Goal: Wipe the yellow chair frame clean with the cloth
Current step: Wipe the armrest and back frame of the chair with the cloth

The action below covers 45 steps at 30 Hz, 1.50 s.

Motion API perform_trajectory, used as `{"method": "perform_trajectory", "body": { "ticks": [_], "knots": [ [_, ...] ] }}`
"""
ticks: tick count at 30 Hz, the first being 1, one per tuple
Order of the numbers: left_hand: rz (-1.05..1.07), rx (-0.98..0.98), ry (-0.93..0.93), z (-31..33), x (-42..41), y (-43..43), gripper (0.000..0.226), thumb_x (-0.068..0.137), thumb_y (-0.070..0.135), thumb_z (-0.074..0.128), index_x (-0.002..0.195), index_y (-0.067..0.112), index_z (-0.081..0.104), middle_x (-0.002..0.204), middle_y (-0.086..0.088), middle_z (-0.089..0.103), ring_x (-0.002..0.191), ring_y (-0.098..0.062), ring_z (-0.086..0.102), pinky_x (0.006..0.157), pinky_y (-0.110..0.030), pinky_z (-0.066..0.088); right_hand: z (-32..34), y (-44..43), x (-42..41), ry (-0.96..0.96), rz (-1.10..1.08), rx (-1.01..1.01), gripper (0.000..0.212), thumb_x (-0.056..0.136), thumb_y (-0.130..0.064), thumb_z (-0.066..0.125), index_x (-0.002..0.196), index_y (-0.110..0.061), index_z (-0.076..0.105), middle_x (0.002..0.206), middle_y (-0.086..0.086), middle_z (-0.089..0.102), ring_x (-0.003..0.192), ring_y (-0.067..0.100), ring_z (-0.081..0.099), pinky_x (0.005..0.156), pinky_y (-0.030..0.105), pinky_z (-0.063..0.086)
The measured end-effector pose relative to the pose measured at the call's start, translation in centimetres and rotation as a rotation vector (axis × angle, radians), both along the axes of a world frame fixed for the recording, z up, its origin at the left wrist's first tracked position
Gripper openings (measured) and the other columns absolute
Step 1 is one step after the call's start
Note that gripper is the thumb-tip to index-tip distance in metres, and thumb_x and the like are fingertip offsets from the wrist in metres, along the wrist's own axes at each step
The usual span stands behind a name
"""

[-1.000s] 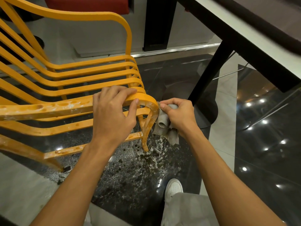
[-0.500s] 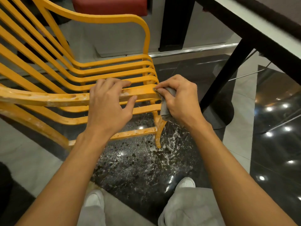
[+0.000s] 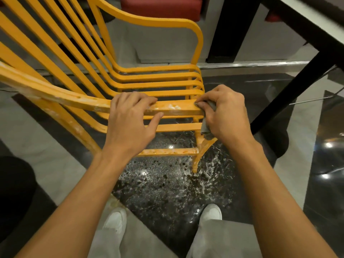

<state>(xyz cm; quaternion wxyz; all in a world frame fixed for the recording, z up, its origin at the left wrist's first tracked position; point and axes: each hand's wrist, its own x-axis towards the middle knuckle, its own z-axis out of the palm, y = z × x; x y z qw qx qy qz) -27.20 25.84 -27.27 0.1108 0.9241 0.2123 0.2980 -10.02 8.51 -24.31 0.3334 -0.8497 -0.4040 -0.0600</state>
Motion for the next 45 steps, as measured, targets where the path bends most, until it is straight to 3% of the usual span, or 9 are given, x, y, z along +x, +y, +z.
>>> {"method": "perform_trajectory", "body": {
  "ticks": [5, 12, 17, 22, 28, 33, 38, 42, 45],
  "knots": [
    [-0.013, -0.057, -0.059, -0.1, 1.0, -0.2, 0.040, 0.100, 0.049, 0.064, 0.123, 0.019, 0.075, 0.115, 0.003, 0.069, 0.114, -0.021, 0.056, 0.106, -0.038, 0.035, 0.6, 0.4, -0.7, 0.006, 0.105, -0.026, 0.009, 0.096, -0.024, 0.074, 0.101, -0.027, 0.081, 0.104, -0.010, 0.062, 0.098, 0.011, 0.061, 0.084, 0.037, 0.058],
    [-0.040, -0.105, -0.094, -0.5, 1.0, -0.3, 0.035, 0.101, 0.045, 0.067, 0.123, 0.020, 0.076, 0.115, 0.005, 0.069, 0.113, -0.019, 0.054, 0.099, -0.029, 0.031, 0.5, 1.5, -1.7, -0.048, 0.009, -0.048, 0.012, 0.098, -0.024, 0.071, 0.102, -0.023, 0.082, 0.108, -0.004, 0.064, 0.101, 0.016, 0.060, 0.080, 0.041, 0.056],
    [-0.050, -0.120, -0.119, -0.7, 1.0, -0.3, 0.035, 0.100, 0.045, 0.066, 0.123, 0.019, 0.077, 0.115, 0.005, 0.069, 0.113, -0.019, 0.054, 0.100, -0.030, 0.032, 1.3, 0.7, -0.7, 0.077, 0.024, -0.034, 0.008, 0.094, -0.023, 0.077, 0.096, -0.028, 0.082, 0.099, -0.012, 0.062, 0.095, 0.011, 0.061, 0.083, 0.038, 0.058],
    [-0.059, -0.124, -0.130, -0.9, 1.0, -0.1, 0.035, 0.100, 0.044, 0.066, 0.123, 0.020, 0.077, 0.115, 0.005, 0.070, 0.113, -0.019, 0.055, 0.100, -0.030, 0.032, 1.0, 1.6, -1.6, -0.031, -0.039, -0.064, 0.010, 0.096, -0.022, 0.072, 0.099, -0.024, 0.082, 0.101, -0.012, 0.057, 0.096, 0.010, 0.056, 0.080, 0.040, 0.056],
    [-0.059, -0.125, -0.140, -0.9, 1.1, 0.0, 0.034, 0.100, 0.043, 0.065, 0.122, 0.020, 0.077, 0.114, 0.006, 0.070, 0.112, -0.018, 0.054, 0.099, -0.028, 0.030, 1.4, 0.7, -0.8, 0.057, 0.015, -0.059, 0.007, 0.093, -0.024, 0.077, 0.095, -0.029, 0.082, 0.102, -0.012, 0.063, 0.098, 0.012, 0.061, 0.085, 0.043, 0.058],
    [-0.064, -0.128, -0.141, -1.0, 1.0, -0.1, 0.032, 0.099, 0.039, 0.067, 0.123, 0.020, 0.077, 0.115, 0.005, 0.071, 0.113, -0.018, 0.055, 0.100, -0.028, 0.030, 1.0, 2.0, -2.0, -0.038, 0.009, -0.073, 0.010, 0.096, -0.023, 0.073, 0.100, -0.025, 0.082, 0.104, -0.010, 0.061, 0.097, 0.012, 0.059, 0.082, 0.041, 0.057],
    [-0.067, -0.121, -0.134, -1.0, 1.0, 0.1, 0.032, 0.098, 0.037, 0.068, 0.123, 0.019, 0.076, 0.115, 0.005, 0.071, 0.113, -0.019, 0.055, 0.100, -0.027, 0.030, 1.7, 1.1, -1.1, 0.066, 0.046, -0.088, 0.008, 0.093, -0.025, 0.078, 0.096, -0.030, 0.082, 0.100, -0.013, 0.063, 0.096, 0.011, 0.061, 0.085, 0.041, 0.058],
    [-0.052, -0.077, -0.127, -1.1, 0.8, 0.2, 0.033, 0.097, 0.040, 0.068, 0.123, 0.019, 0.076, 0.116, 0.005, 0.071, 0.114, -0.020, 0.056, 0.102, -0.030, 0.030, 1.2, 2.0, -2.0, -0.039, -0.003, -0.068, 0.010, 0.096, -0.023, 0.074, 0.100, -0.026, 0.082, 0.100, -0.012, 0.059, 0.094, 0.010, 0.057, 0.081, 0.038, 0.056],
    [-0.028, -0.053, -0.121, -1.2, 0.4, 0.6, 0.035, 0.097, 0.043, 0.069, 0.123, 0.020, 0.076, 0.117, 0.004, 0.071, 0.114, -0.021, 0.057, 0.104, -0.034, 0.032, 1.1, 2.0, -2.0, -0.010, 0.071, -0.082, 0.010, 0.095, -0.023, 0.075, 0.101, -0.027, 0.082, 0.104, -0.007, 0.064, 0.098, 0.014, 0.061, 0.083, 0.040, 0.057]
  ]
}}
